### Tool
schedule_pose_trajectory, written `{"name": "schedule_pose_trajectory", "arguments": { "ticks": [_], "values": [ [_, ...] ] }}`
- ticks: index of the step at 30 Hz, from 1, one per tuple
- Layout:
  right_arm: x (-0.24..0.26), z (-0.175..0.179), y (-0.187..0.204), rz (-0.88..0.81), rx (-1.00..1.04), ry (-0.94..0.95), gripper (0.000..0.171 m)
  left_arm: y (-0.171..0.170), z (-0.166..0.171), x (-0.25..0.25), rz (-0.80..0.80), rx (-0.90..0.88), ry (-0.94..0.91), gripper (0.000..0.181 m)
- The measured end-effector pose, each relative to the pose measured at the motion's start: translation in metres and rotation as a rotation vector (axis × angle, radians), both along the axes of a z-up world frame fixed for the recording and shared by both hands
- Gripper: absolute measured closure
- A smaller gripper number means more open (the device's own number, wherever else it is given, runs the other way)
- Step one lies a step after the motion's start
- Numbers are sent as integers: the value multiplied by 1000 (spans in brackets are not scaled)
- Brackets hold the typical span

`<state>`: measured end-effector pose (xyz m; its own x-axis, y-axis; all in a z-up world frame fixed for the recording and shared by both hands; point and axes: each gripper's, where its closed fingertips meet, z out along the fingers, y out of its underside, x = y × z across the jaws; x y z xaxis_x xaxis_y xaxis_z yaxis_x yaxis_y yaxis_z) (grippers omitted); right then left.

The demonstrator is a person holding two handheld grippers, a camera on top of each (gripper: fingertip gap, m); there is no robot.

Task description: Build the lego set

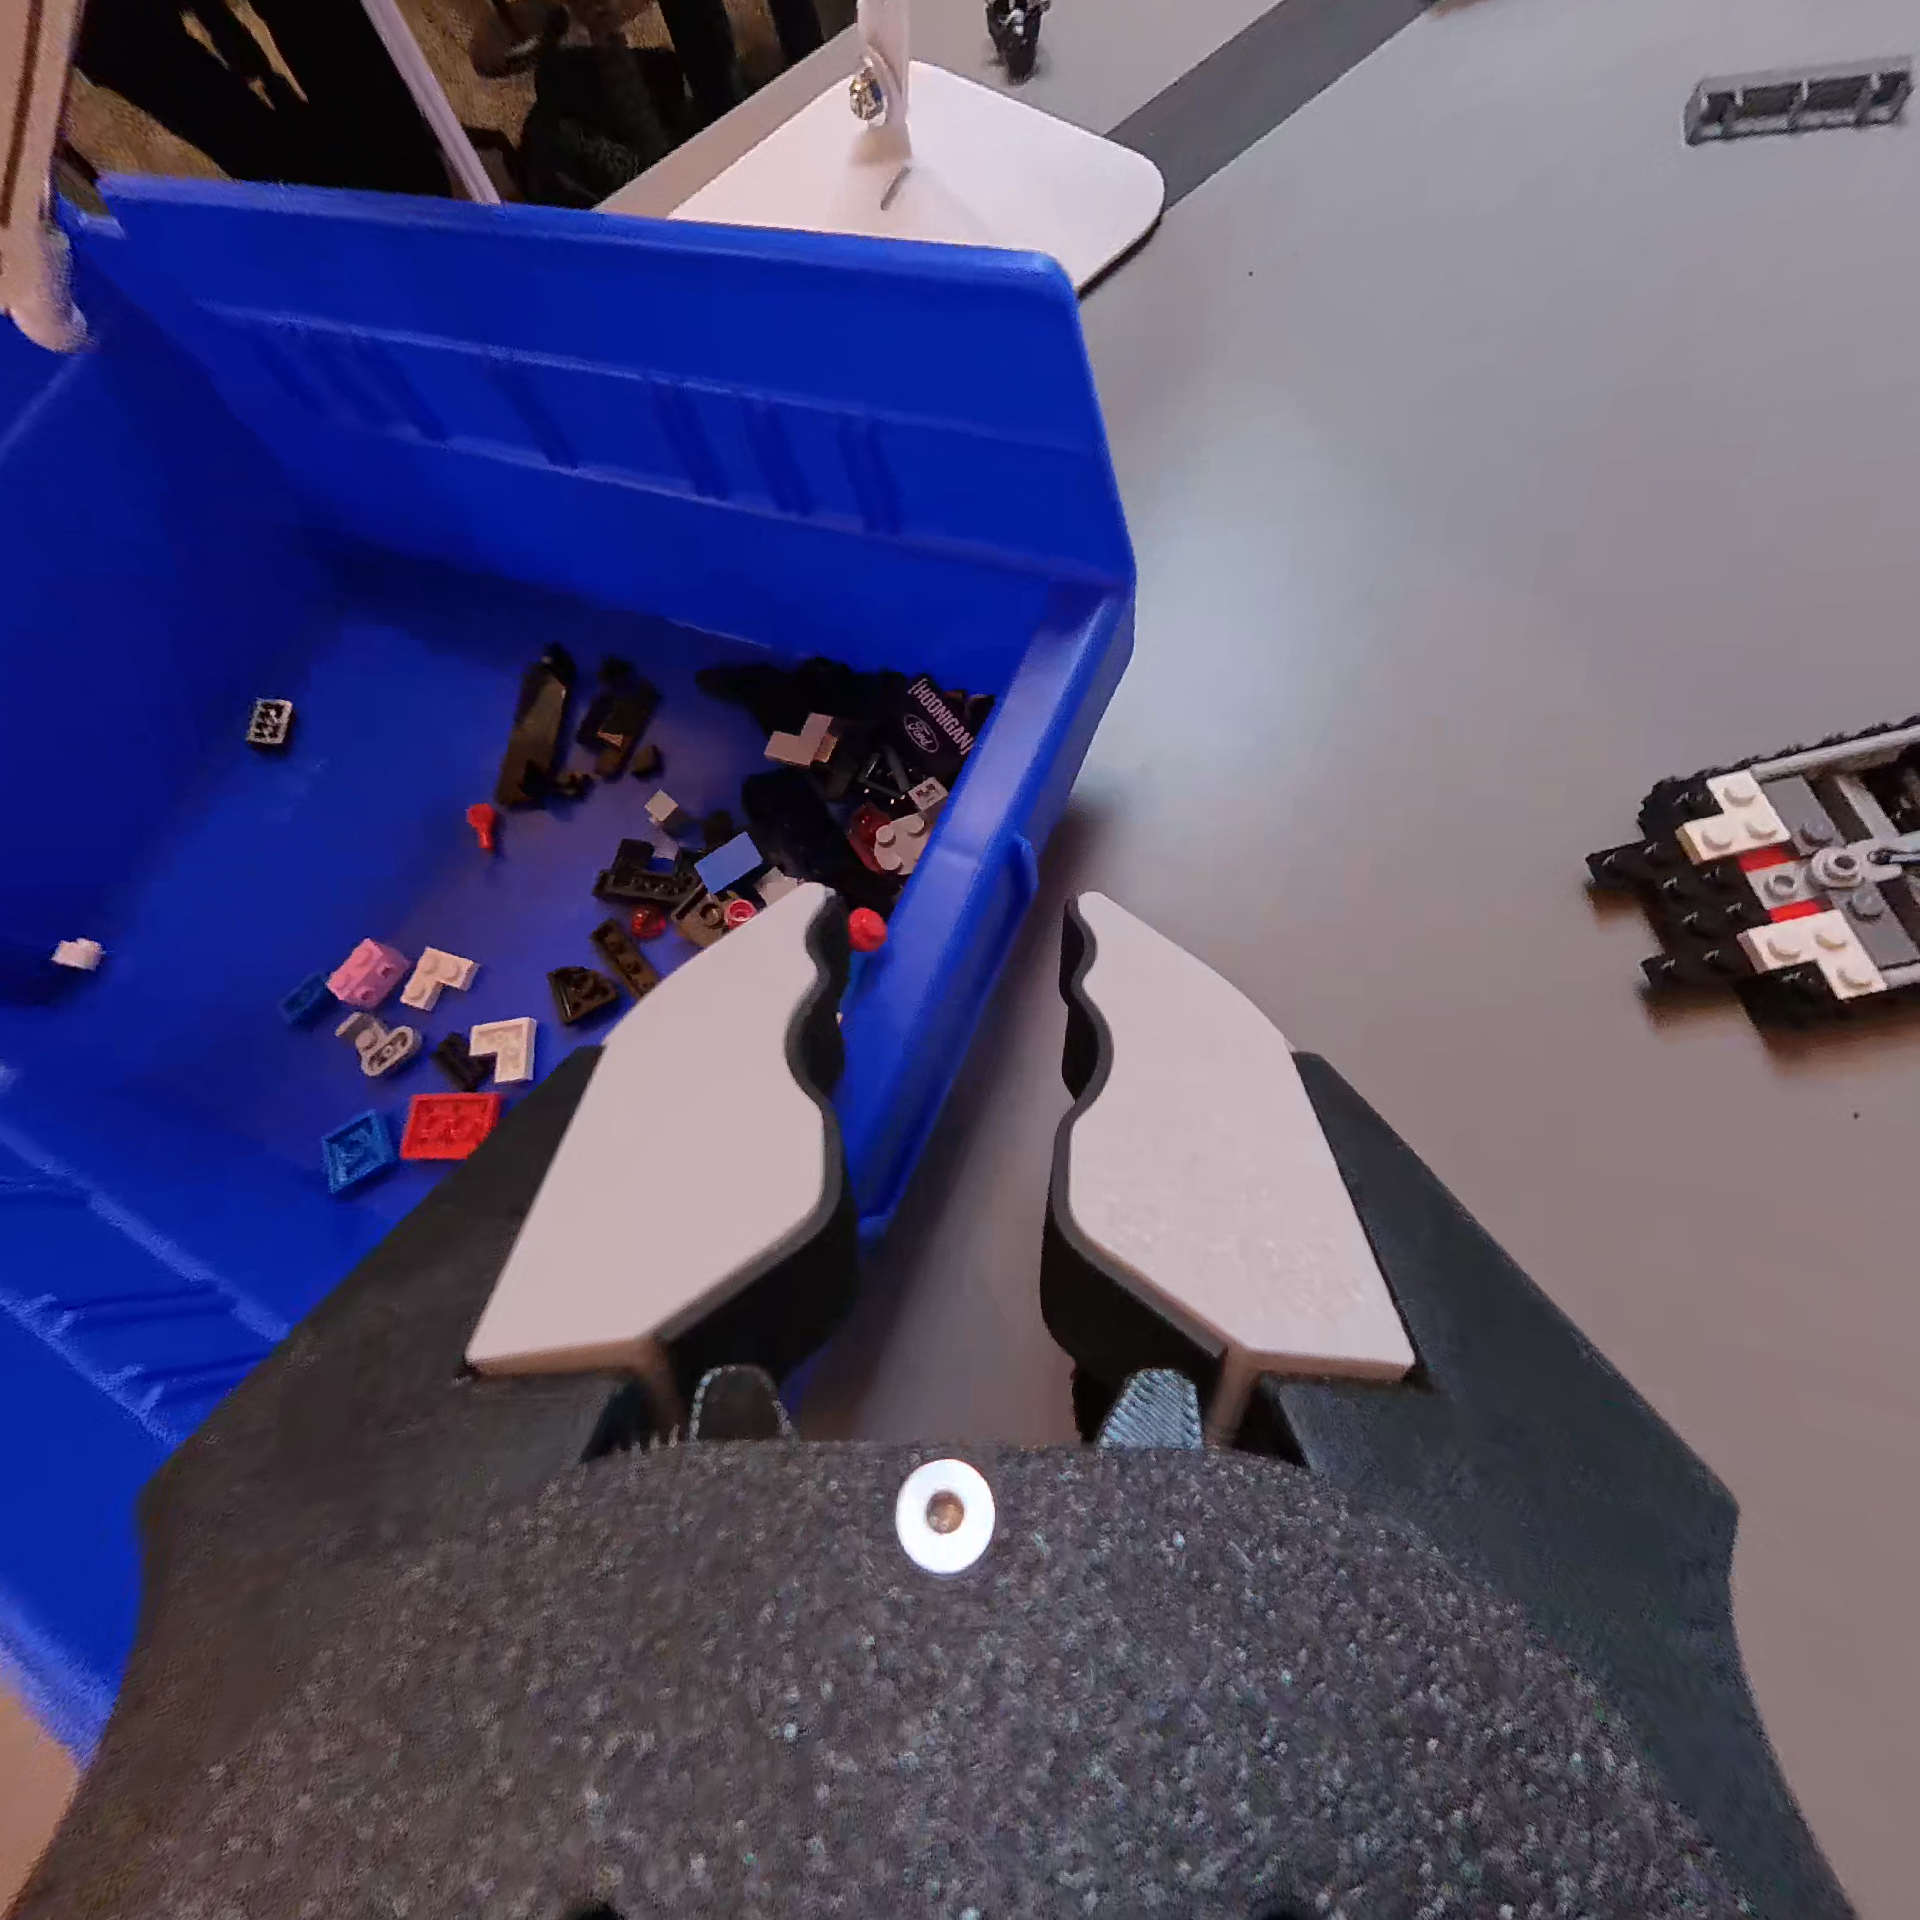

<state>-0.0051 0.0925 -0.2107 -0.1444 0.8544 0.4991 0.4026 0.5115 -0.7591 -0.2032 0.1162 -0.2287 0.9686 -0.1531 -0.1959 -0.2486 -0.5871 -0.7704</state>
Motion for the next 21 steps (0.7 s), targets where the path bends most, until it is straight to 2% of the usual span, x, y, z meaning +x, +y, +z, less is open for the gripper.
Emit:
{"name": "schedule_pose_trajectory", "arguments": {
  "ticks": [1, 7, 9, 12, 14, 18, 21],
  "values": [
    [0, 0, 0, 0, -1, 0, 167, -2, 0, 0, -4, 3, 21, 145],
    [-2, -4, -2, 7, -22, -9, 167, -4, -14, -9, -27, -94, 176, 131],
    [-2, -5, -2, 6, -14, -17, 167, -7, -16, -5, -66, -129, 228, 142],
    [-1, -4, -2, 6, -13, -13, 167, -8, -16, 1, -113, -122, 246, 135],
    [-1, -3, -1, 5, -15, -9, 167, -9, -10, 3, -134, -88, 243, 142],
    [-1, -1, 1, -5, -37, 3, 167, -7, 20, 23, -174, 73, 73, 142],
    [-1, 1, 0, 10, -77, 23, 167, -16, 40, 78, -322, 164, -272, 150]
  ]
}}
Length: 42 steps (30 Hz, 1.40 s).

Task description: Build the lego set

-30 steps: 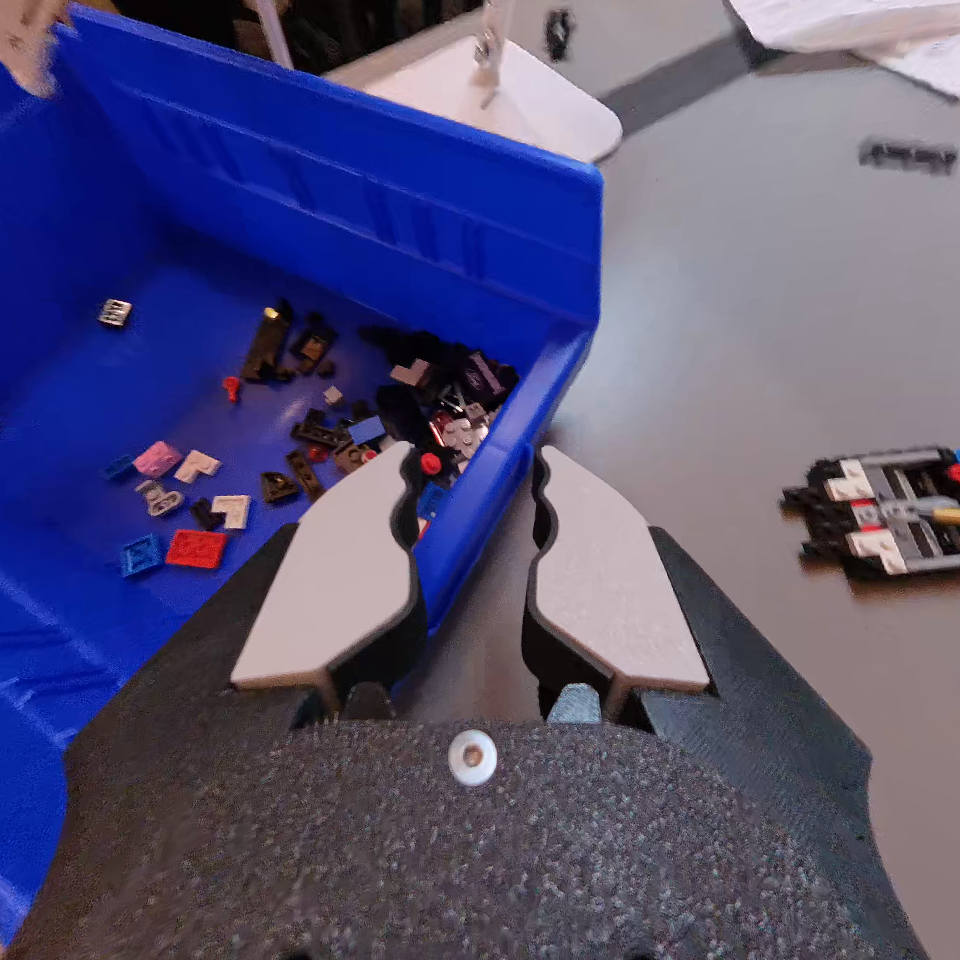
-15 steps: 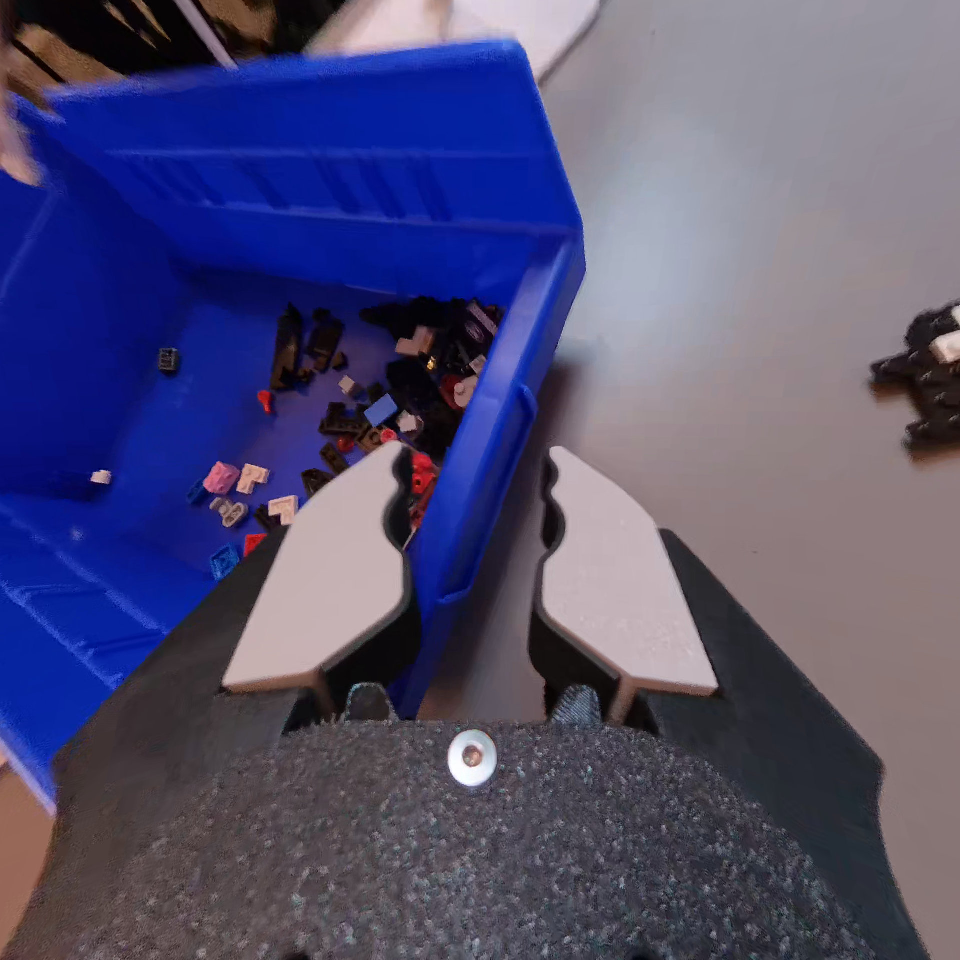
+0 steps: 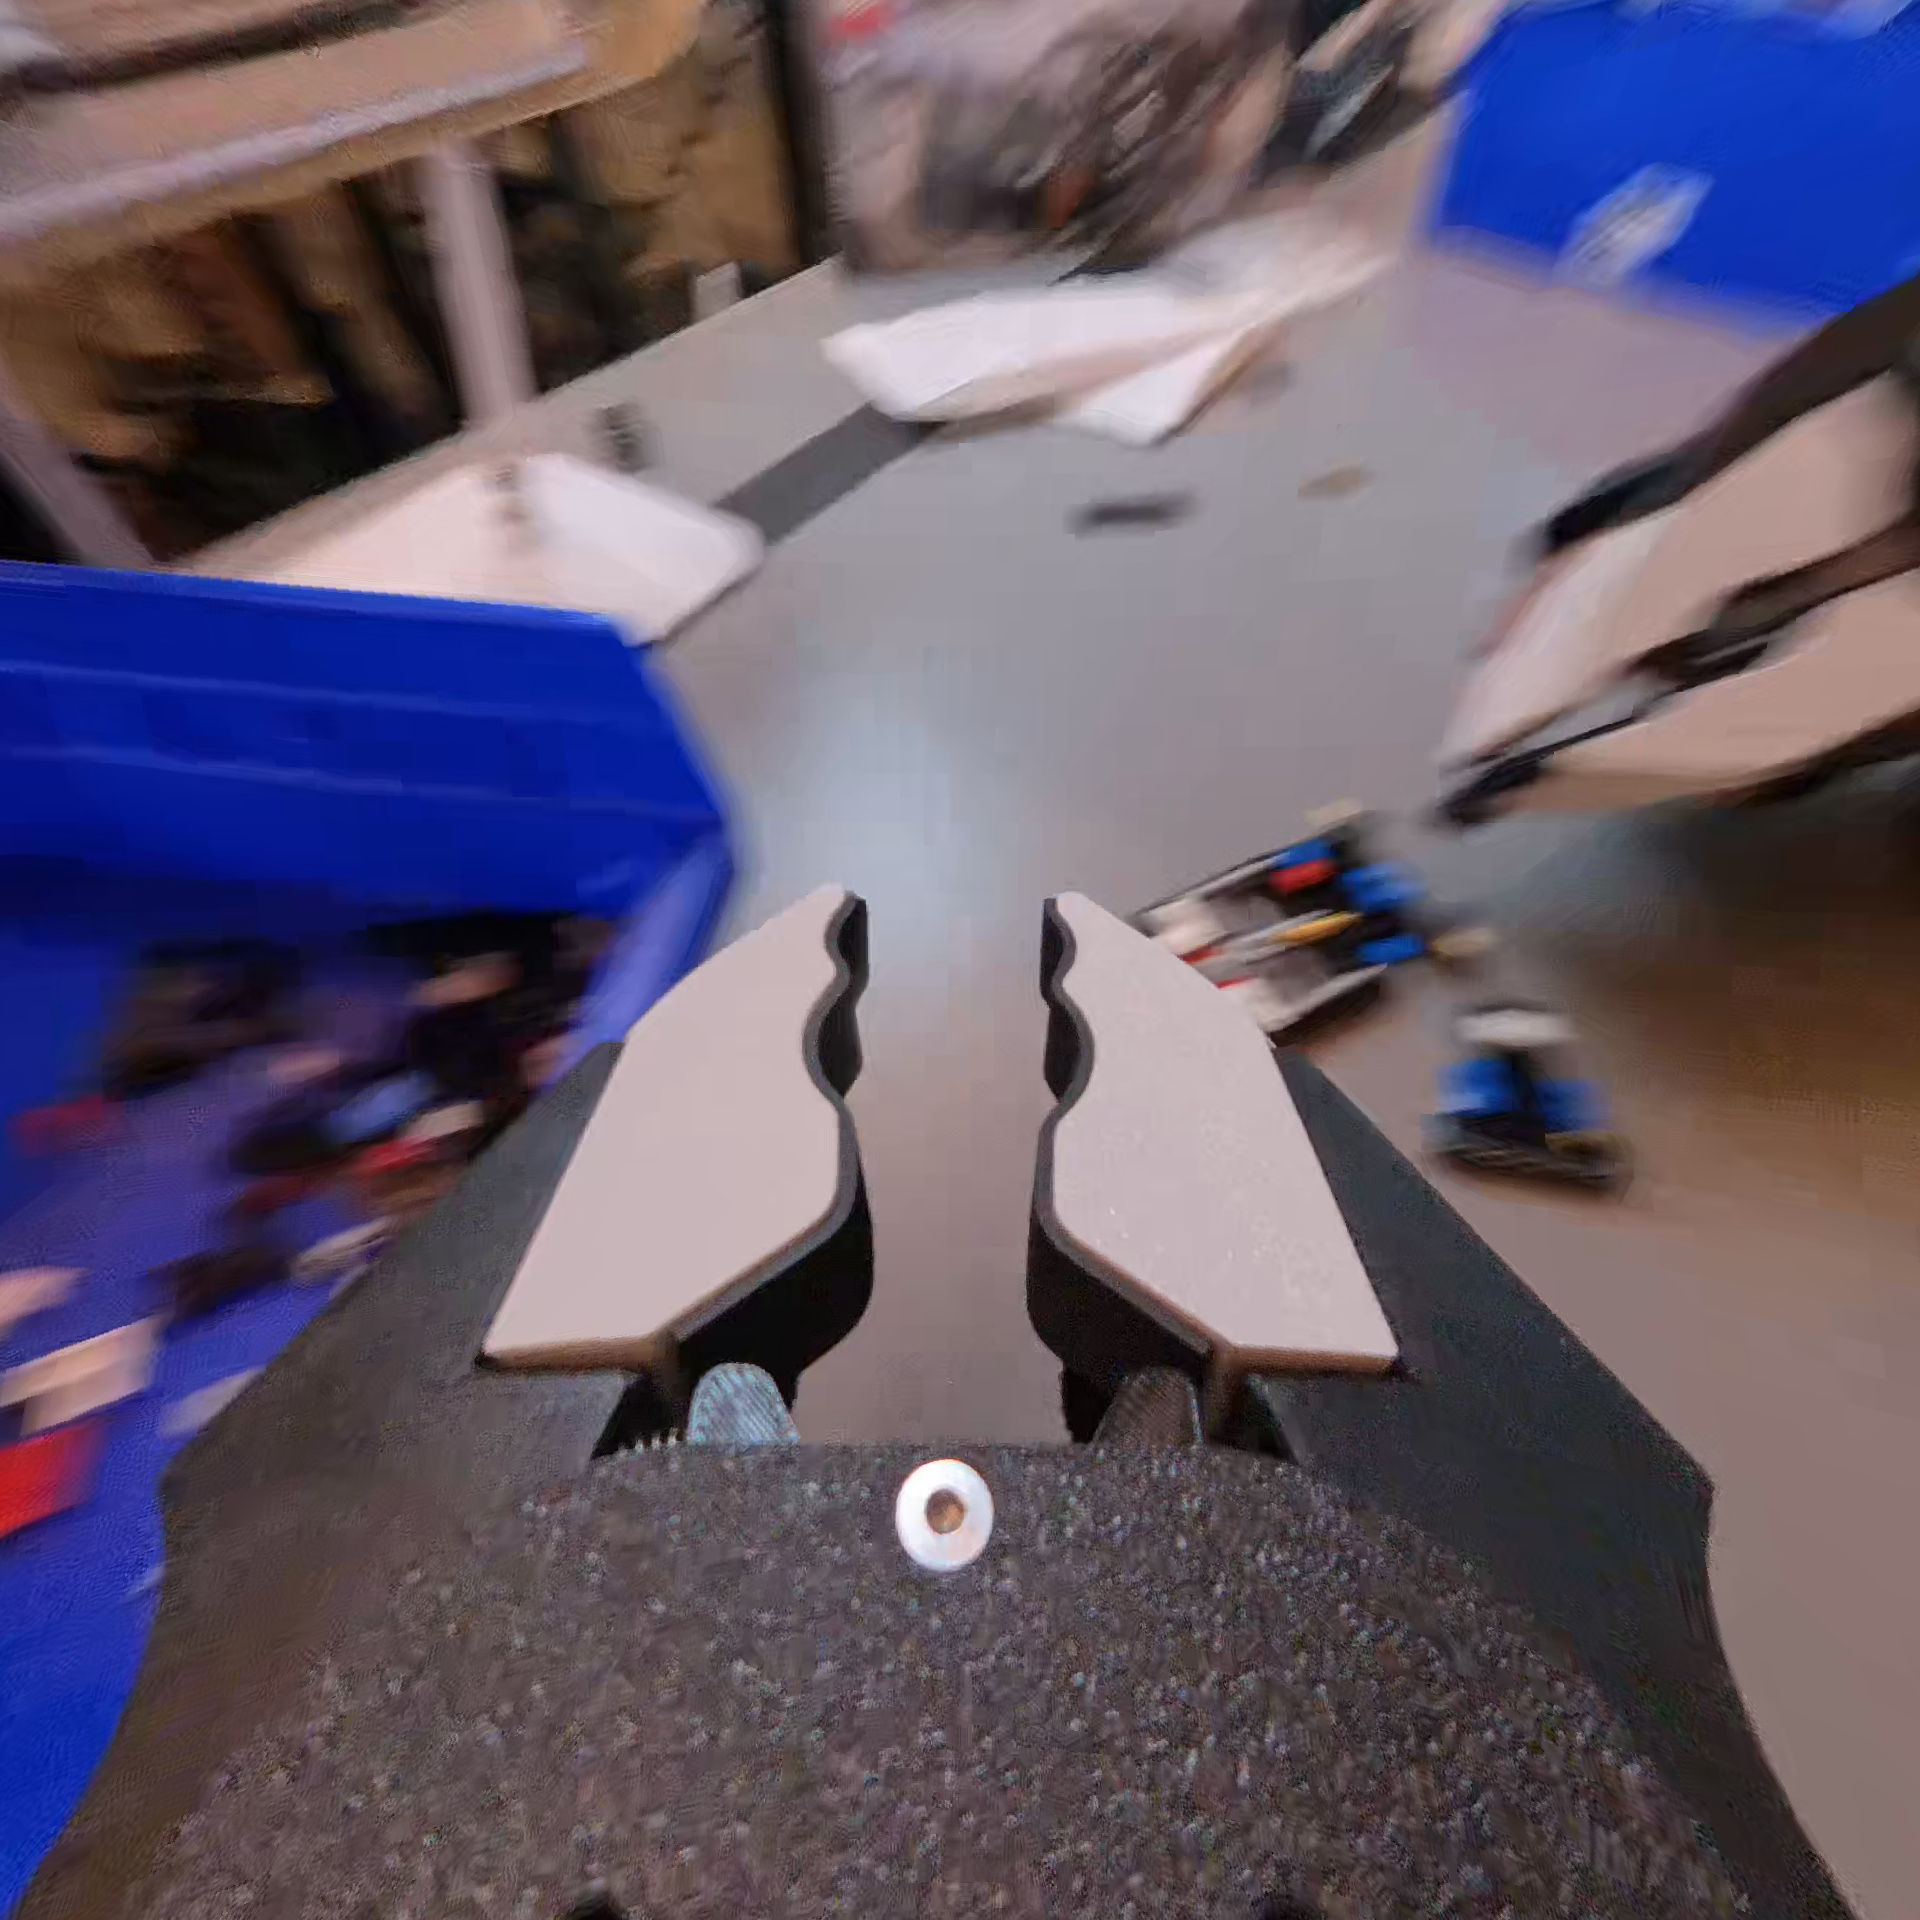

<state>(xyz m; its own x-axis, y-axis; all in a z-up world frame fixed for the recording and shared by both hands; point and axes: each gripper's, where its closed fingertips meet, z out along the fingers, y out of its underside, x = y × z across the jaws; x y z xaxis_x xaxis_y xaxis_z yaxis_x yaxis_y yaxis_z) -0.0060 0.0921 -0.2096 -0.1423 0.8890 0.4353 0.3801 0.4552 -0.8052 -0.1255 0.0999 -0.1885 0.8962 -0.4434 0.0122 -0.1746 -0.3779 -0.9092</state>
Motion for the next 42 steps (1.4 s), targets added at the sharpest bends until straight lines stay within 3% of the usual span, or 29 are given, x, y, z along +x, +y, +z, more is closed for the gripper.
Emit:
{"name": "schedule_pose_trajectory", "arguments": {
  "ticks": [4, 8, 13, 17, 19, 23, 25, 30, 36, 42],
  "values": [
    [-1, 7, -9, 55, -23, 54, 167, -33, -1, 88, -333, -197, -495, 157],
    [1, 12, -14, 86, 30, 67, 167, -41, -15, 121, -420, -283, -559, 158],
    [38, -20, 66, -236, 284, -265, 167, -29, -41, 106, -310, -262, -334, 160],
    [74, -65, 91, -311, 244, -543, 166, -21, -53, 89, -235, -210, -141, 160],
    [75, -65, 92, -331, 204, -532, 163, -20, -56, 88, -228, -200, -98, 160],
    [79, -64, 67, -278, -122, -545, 133, -20, -61, 84, -222, -183, -29, 161],
    [82, -62, 60, -259, -167, -542, 126, -19, -61, 83, -220, -179, -23, 161],
    [34, -24, 37, -171, -261, -271, 142, -12, -57, 81, -240, -133, 5, 152],
    [-1, -54, 25, -83, -267, -385, 149, -7, -68, 91, -433, -175, 188, 136],
    [-9, -58, 21, -3, -252, -429, 159, 0, -85, 97, -602, -220, 431, 119]
  ]
}}
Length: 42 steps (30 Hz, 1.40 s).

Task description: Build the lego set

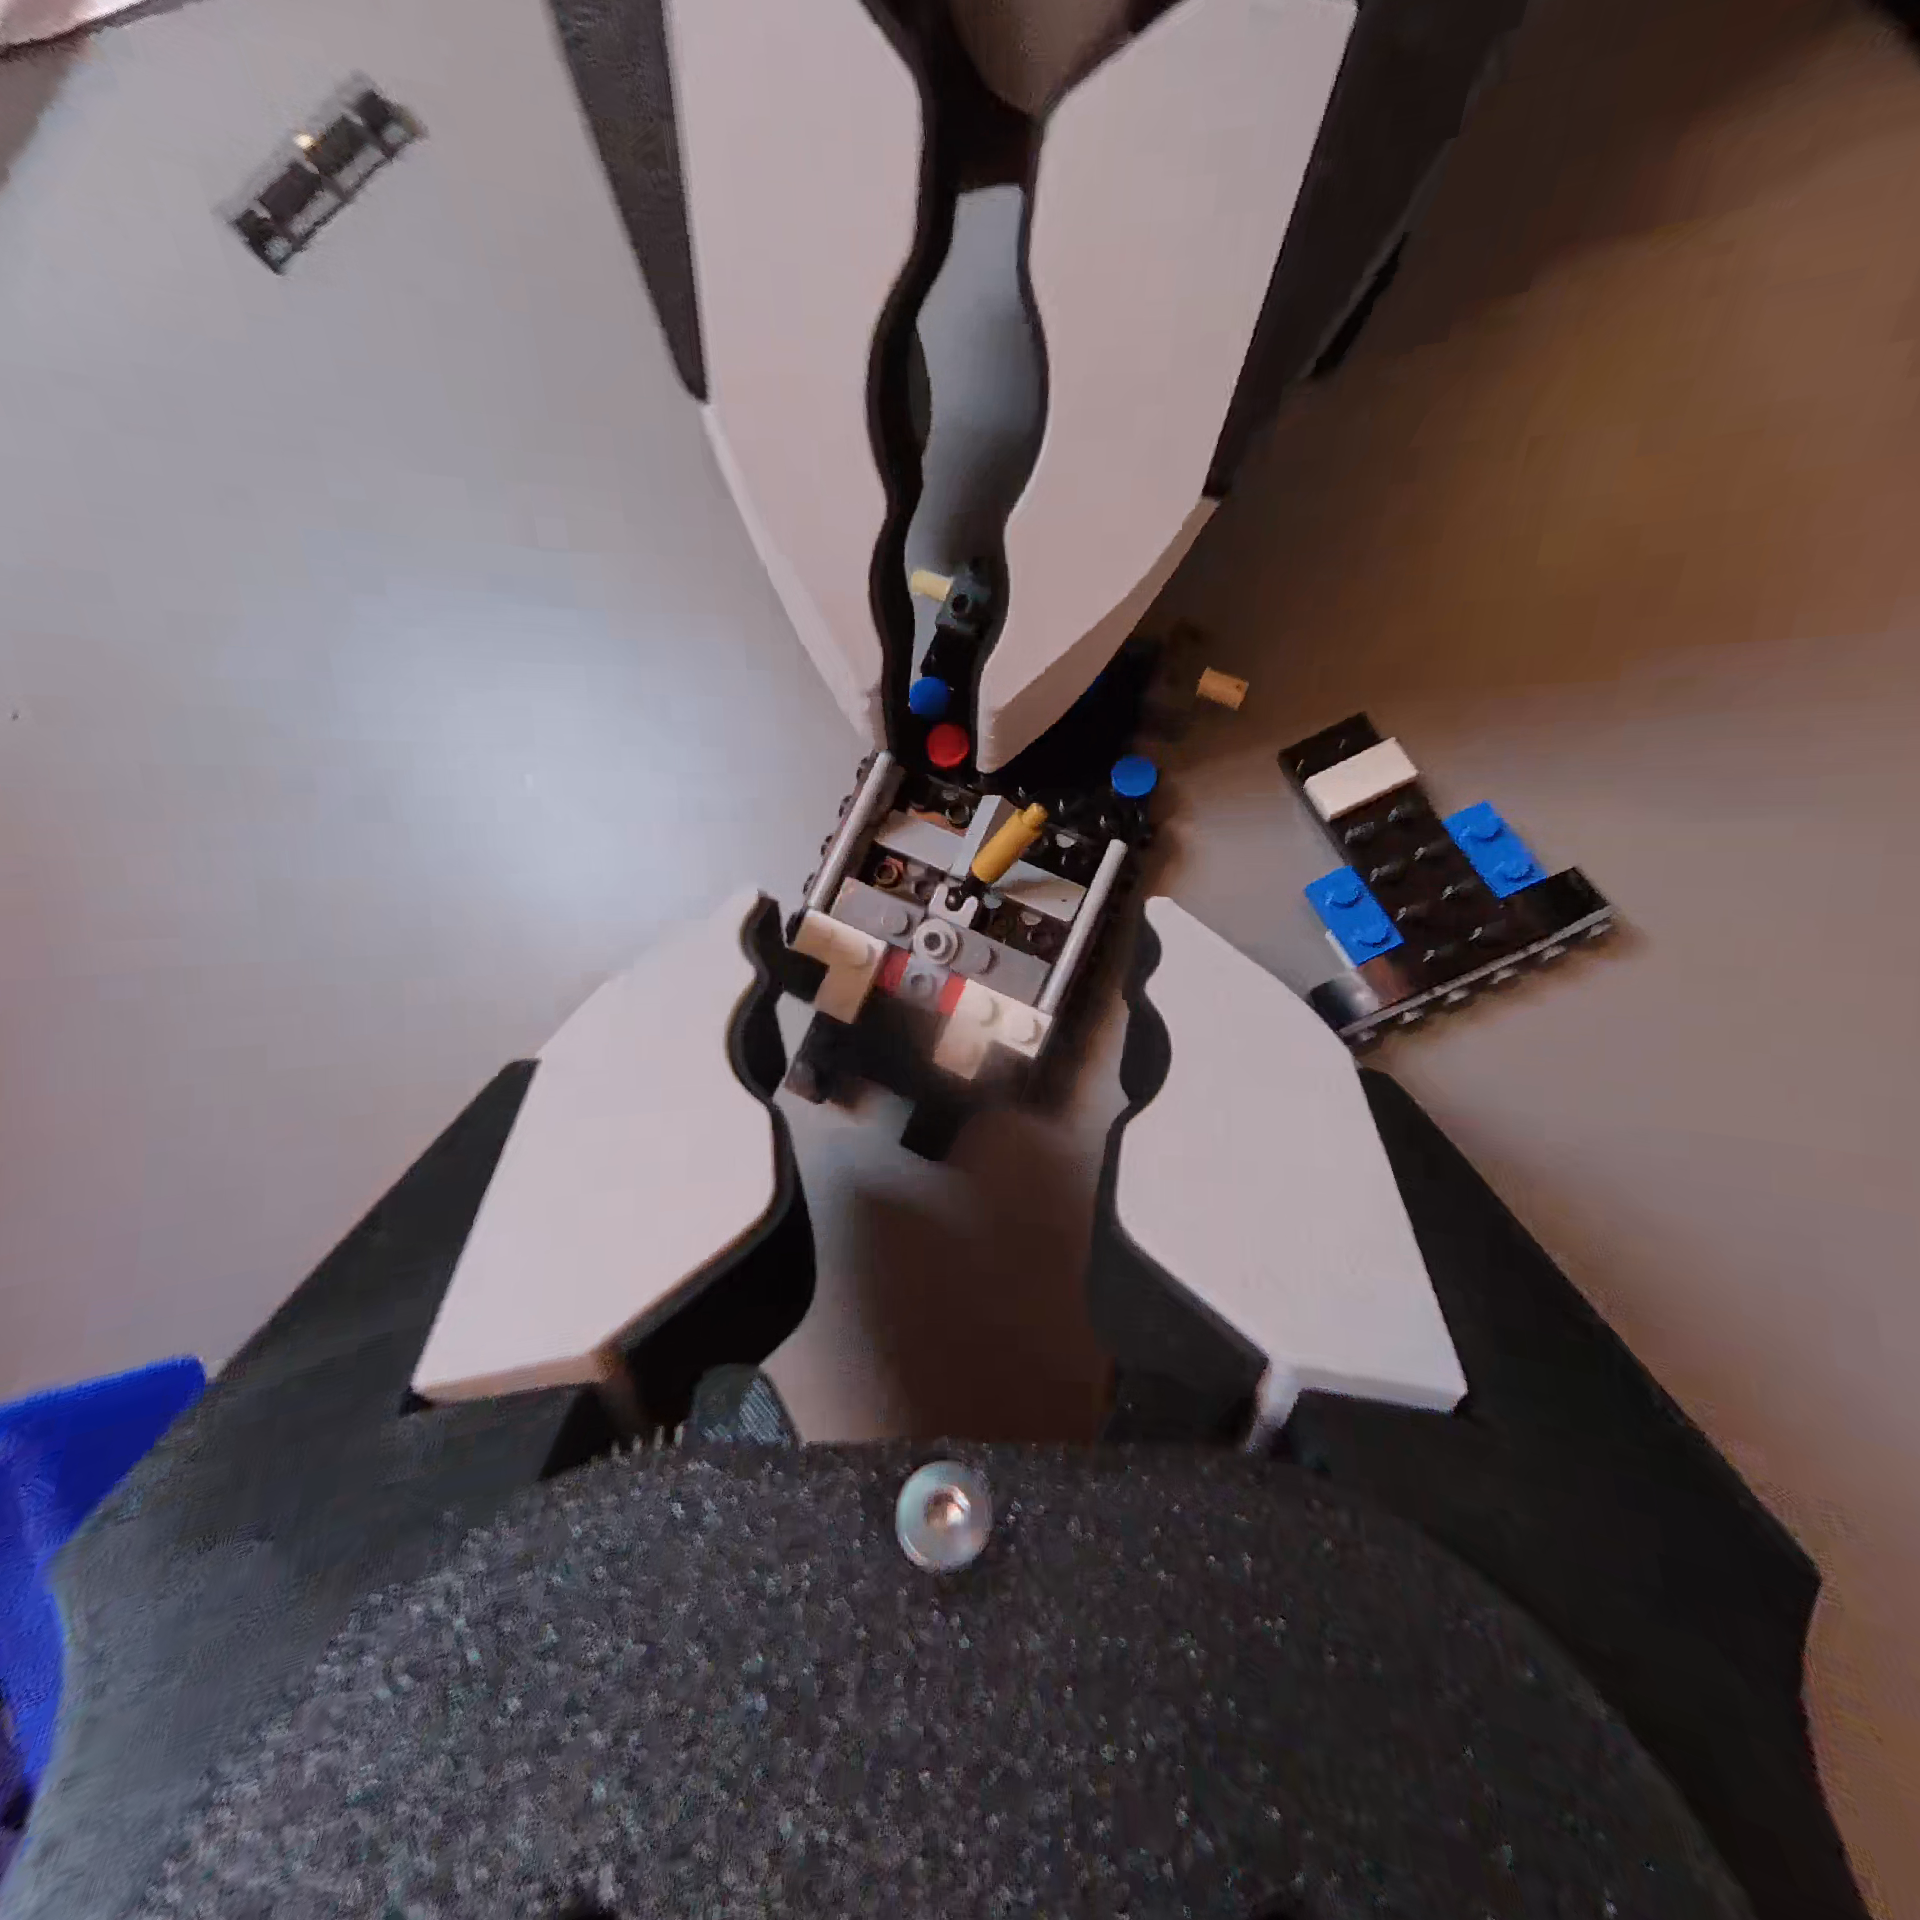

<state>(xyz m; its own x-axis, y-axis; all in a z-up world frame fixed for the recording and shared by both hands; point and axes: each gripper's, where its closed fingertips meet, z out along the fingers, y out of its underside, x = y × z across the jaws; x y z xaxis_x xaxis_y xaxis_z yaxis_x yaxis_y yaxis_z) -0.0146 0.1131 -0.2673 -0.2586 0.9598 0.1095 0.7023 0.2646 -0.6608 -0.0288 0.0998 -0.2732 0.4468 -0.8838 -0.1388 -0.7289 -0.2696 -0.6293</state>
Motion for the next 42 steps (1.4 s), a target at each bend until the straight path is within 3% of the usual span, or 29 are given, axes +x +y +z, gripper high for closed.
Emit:
{"name": "schedule_pose_trajectory", "arguments": {
  "ticks": [6, 15, 20, 23, 29, 32, 34, 42],
  "values": [
    [0, -1, -2, 36, -21, -21, 164, 0, -5, 12, -117, -100, 61, 120],
    [3, 0, -9, 26, -142, -4, 165, -5, -8, 12, -152, -168, 82, 121],
    [7, 2, -13, 27, -361, 90, 166, -8, -8, 16, -172, -169, 70, 121],
    [5, 43, -13, 30, -521, 270, 165, -9, -8, 17, -173, -171, 72, 121],
    [11, 55, 3, -41, -463, 372, 165, -5, -6, 17, -165, -136, 11, 121],
    [8, 68, -6, 7, -343, 466, 165, -2, 27, 17, -87, -134, -223, 123],
    [6, 82, -13, 45, -219, 538, 165, -3, 59, 16, -26, -160, -439, 137],
    [2, 106, -50, 177, 223, 608, 165, -40, 121, 25, 34, -504, -1095, 150]
  ]
}}
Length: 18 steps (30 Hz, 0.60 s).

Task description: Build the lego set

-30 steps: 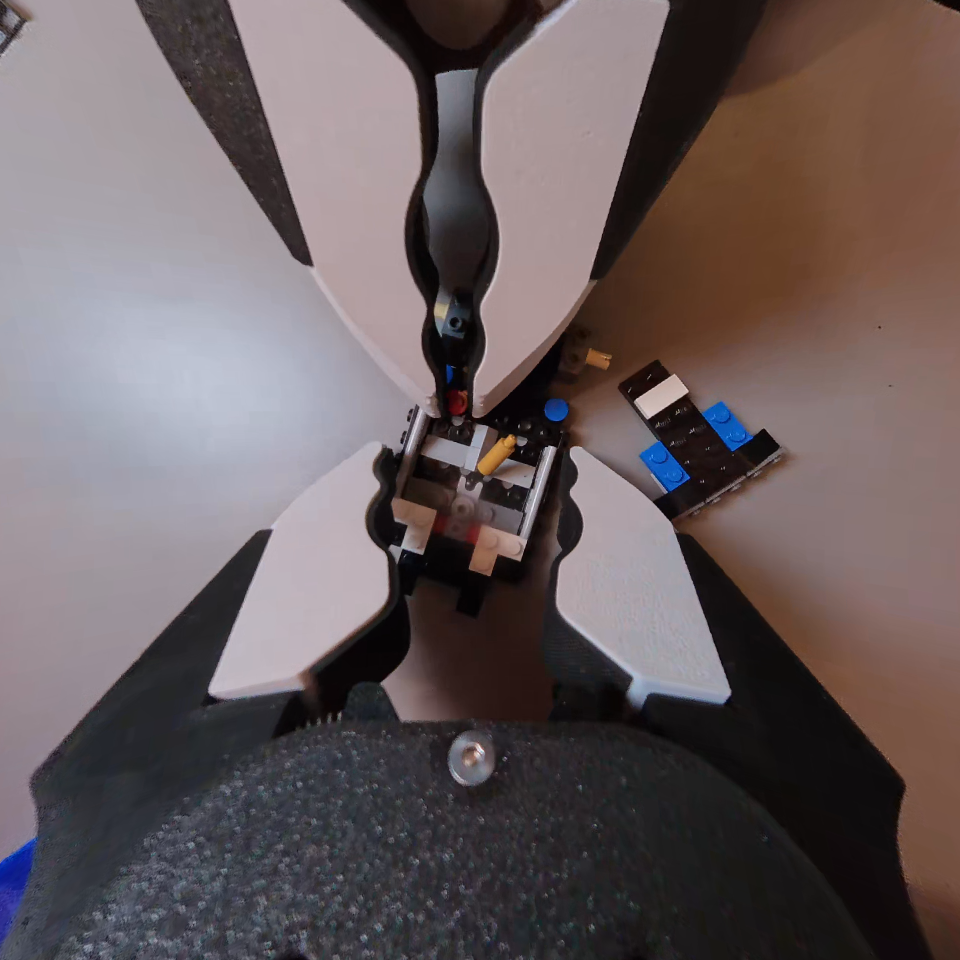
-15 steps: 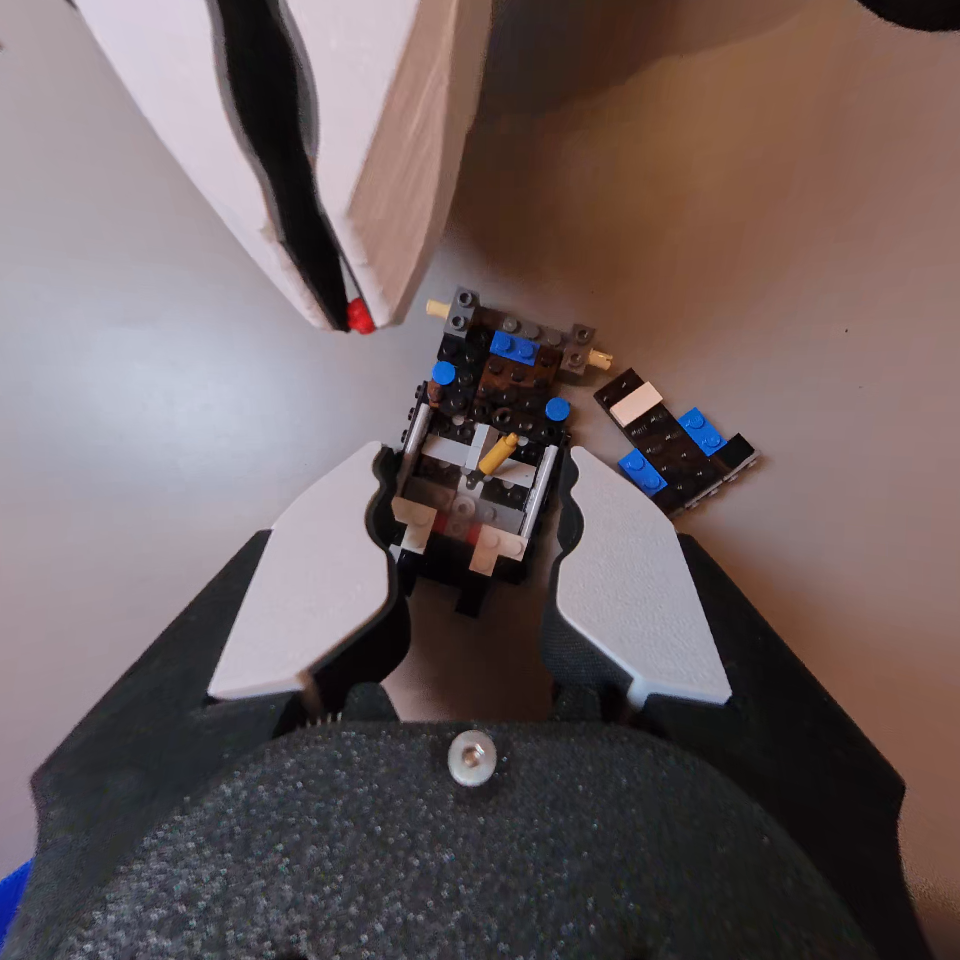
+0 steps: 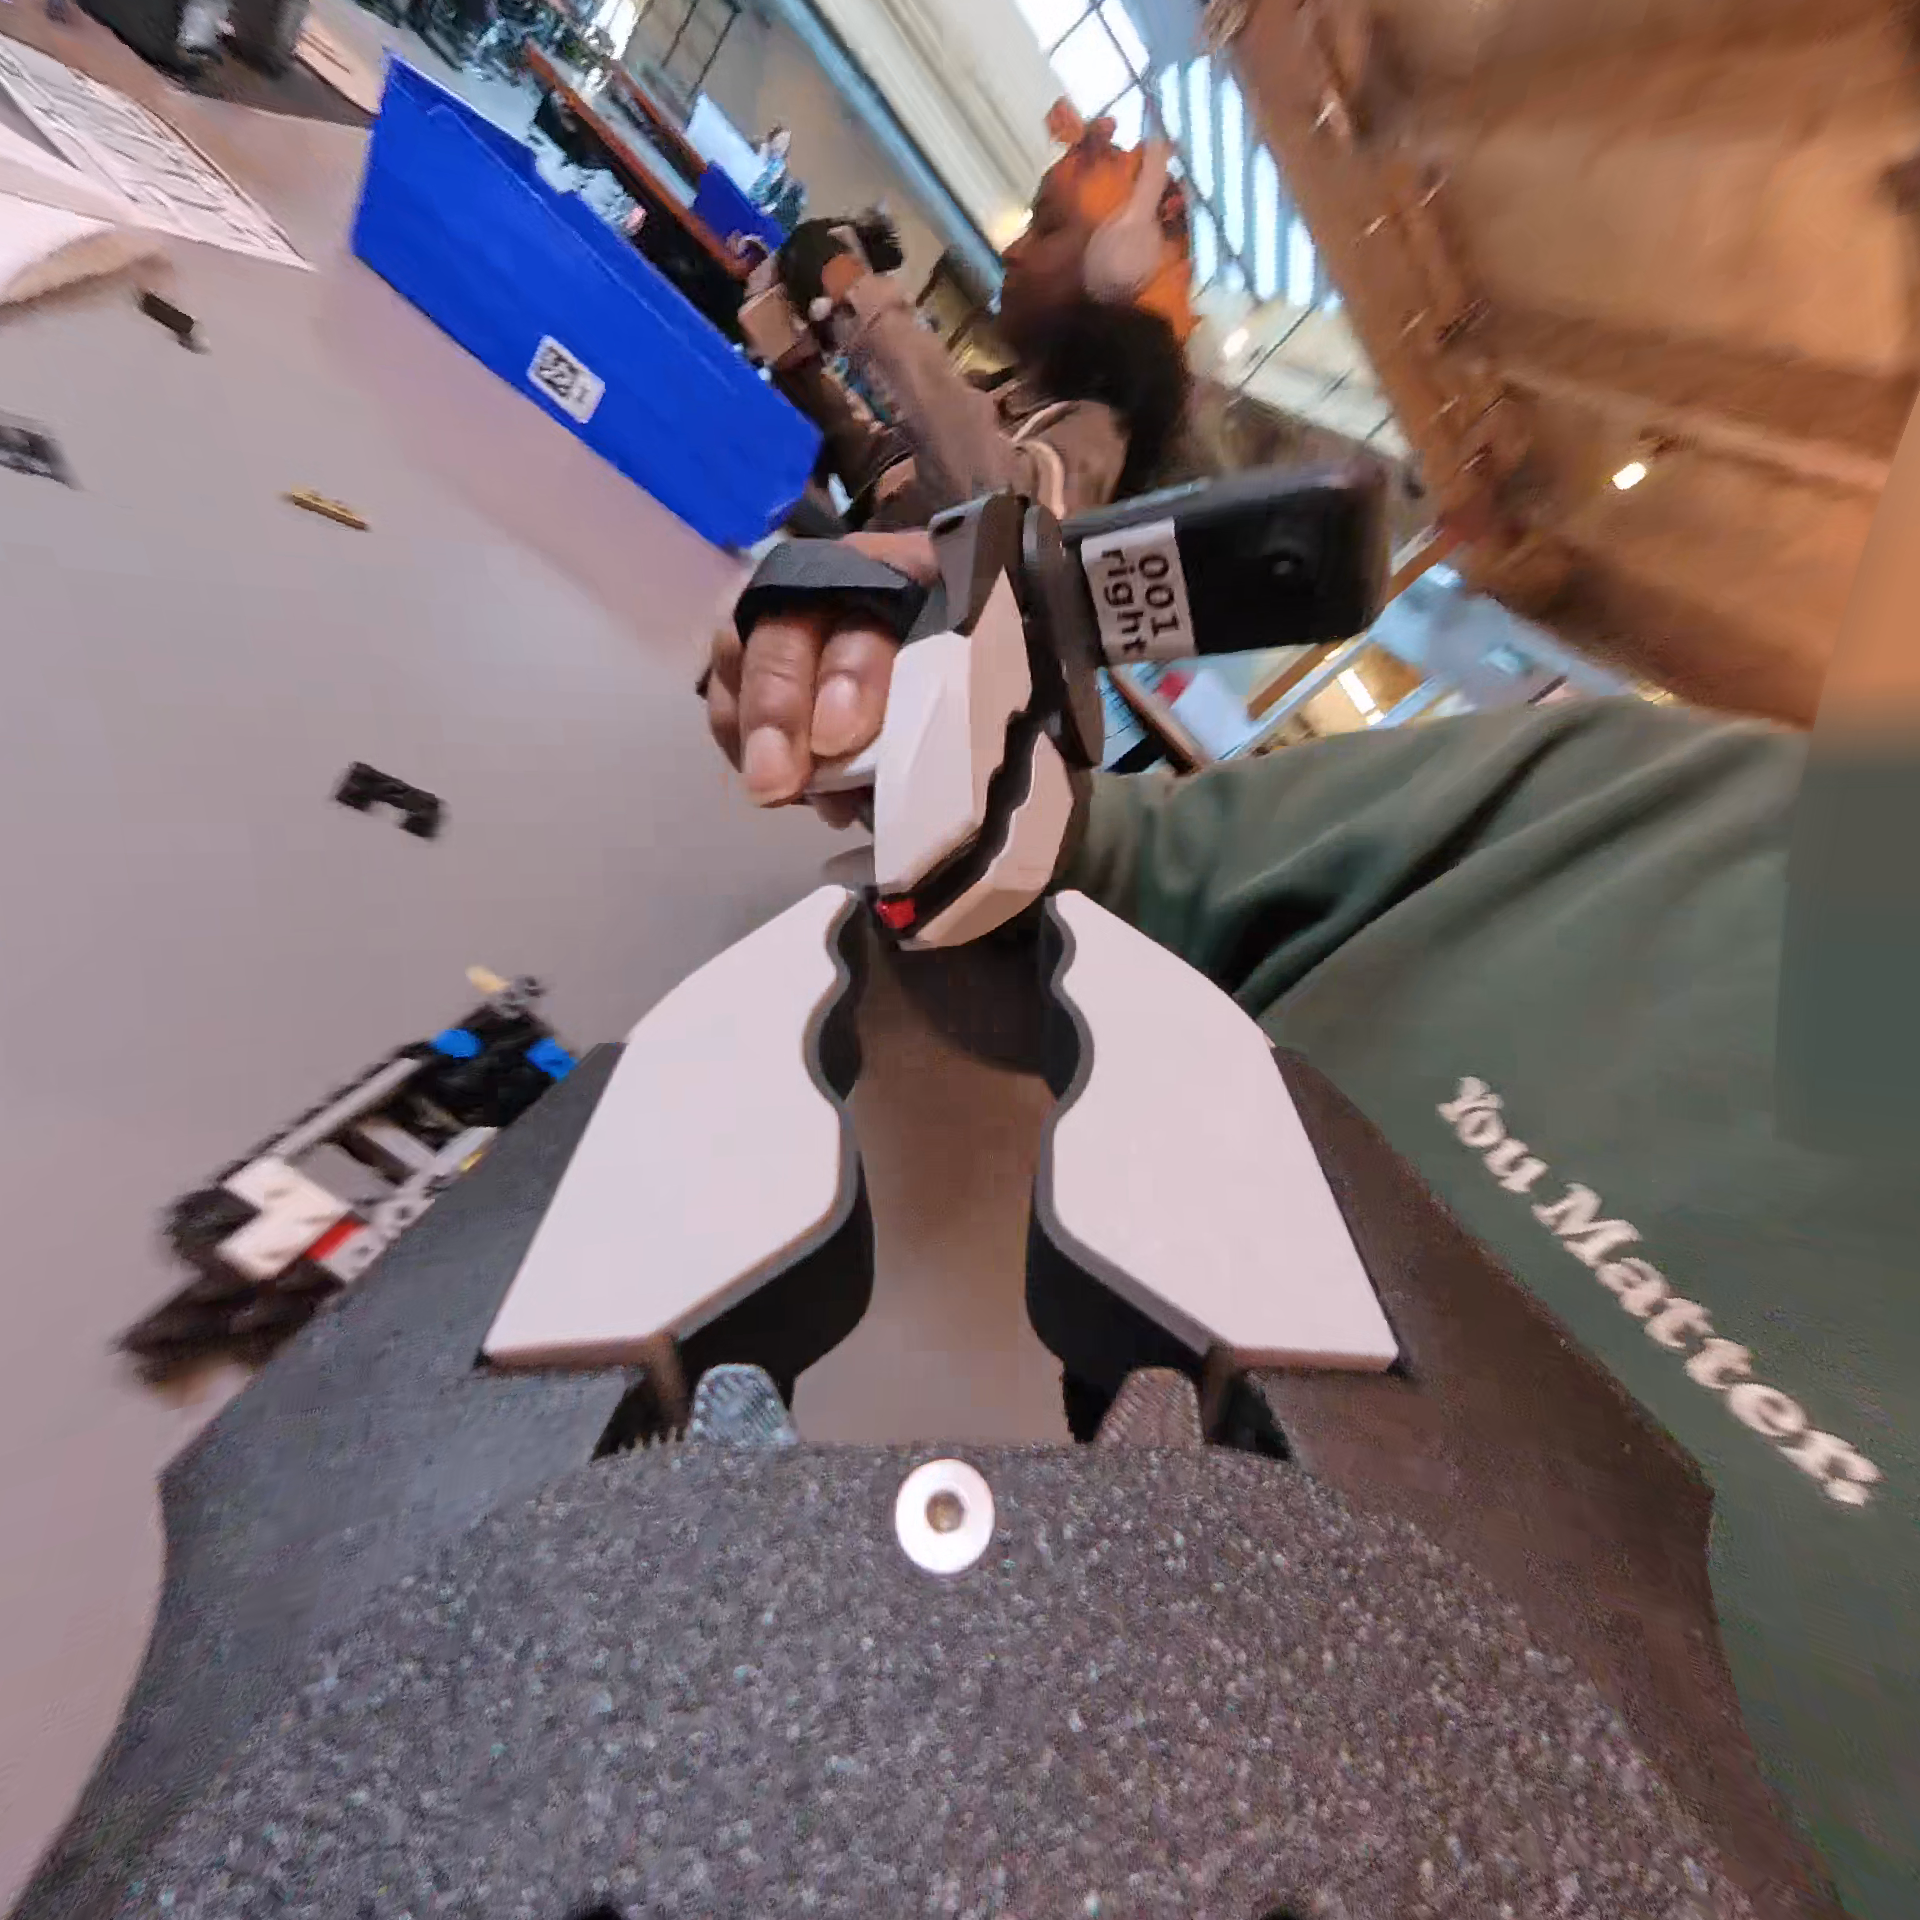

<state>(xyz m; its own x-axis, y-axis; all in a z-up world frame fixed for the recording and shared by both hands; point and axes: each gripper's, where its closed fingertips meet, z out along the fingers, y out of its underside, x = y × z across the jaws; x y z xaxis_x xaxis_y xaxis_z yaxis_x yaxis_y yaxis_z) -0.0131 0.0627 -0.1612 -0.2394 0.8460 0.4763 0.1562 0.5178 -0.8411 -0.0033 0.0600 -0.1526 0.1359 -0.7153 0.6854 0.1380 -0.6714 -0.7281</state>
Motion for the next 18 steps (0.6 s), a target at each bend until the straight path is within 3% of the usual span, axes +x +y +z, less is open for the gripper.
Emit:
{"name": "schedule_pose_trajectory", "arguments": {
  "ticks": [4, 7, 13, 18],
  "values": [
    [1, 9, -14, 23, 58, 18, 165, -13, -6, 9, -18, -25, 12, 155],
    [2, 13, -19, 29, 86, 25, 165, -18, 5, 11, -31, -47, -69, 167],
    [4, 22, -26, 43, 109, 52, 165, -22, 15, 10, -33, -94, -179, 173],
    [3, 22, -14, -22, 81, 42, 156, -11, 10, -1, 88, -25, -66, 174]
  ]
}}
